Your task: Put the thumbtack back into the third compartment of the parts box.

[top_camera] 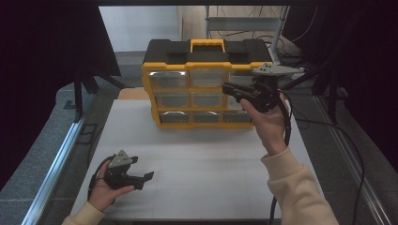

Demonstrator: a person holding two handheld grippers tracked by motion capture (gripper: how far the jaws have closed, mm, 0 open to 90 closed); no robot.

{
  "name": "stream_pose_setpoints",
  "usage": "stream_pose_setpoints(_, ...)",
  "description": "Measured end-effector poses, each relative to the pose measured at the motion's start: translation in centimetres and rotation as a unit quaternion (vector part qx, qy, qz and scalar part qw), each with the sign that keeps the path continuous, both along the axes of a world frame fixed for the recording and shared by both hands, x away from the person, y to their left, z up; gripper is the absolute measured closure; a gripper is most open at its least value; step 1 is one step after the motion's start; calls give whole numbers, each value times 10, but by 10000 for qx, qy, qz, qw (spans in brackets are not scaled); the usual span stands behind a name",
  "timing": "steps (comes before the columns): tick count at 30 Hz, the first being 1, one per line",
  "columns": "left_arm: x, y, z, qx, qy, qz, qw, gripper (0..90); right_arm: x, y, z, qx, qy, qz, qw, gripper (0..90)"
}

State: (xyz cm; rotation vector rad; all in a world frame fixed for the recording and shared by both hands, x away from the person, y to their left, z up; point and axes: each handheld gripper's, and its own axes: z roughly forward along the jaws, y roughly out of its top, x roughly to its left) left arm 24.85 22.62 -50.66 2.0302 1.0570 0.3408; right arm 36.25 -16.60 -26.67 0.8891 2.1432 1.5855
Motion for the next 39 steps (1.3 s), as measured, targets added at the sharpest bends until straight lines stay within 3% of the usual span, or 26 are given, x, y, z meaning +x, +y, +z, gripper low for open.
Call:
stream_pose_setpoints(9, 0, 0, 0, -2, -6, 14, 10000, 115, 12, -17, 9, -62, -100, -389, 9992, 833)
stream_pose_setpoints(16, 0, 0, 0, -8, 3, 9, 10000, 114, 27, -37, 11, -207, -134, -893, 9957, 832)
stream_pose_setpoints(21, 1, 0, 0, 5, -1, -2, 10000, 115, 33, -40, 7, -261, -74, -1020, 9944, 817)
stream_pose_setpoints(22, 0, 0, 0, 1, 2, 2, 10000, 115, 34, -40, 7, -277, -121, -1034, 9942, 748)
stream_pose_setpoints(24, 0, 0, 0, 2, -4, 11, 10000, 114, 32, -37, 7, -285, -290, -1149, 9925, 506)
stream_pose_setpoints(25, 1, 1, 0, -1, -3, 15, 10000, 114, 31, -35, 7, -250, -342, -1170, 9922, 503)
stream_pose_setpoints(28, 1, 0, 0, 3, 14, 11, 10000, 115, 28, -30, 8, -170, -318, -850, 9957, 473)
stream_pose_setpoints(32, 3, -1, 1, -34, 24, 20, 10000, 114, 26, -23, 5, -175, -301, -676, 9971, 391)
stream_pose_setpoints(36, 2, -3, 1, -5, 10, -20, 10000, 113, 23, -21, 1, -112, -298, -470, 9984, 372)
stream_pose_setpoints(39, 1, -2, 2, -50, 0, 13, 10000, 113, 18, -22, -3, 74, -350, -339, 9988, 372)
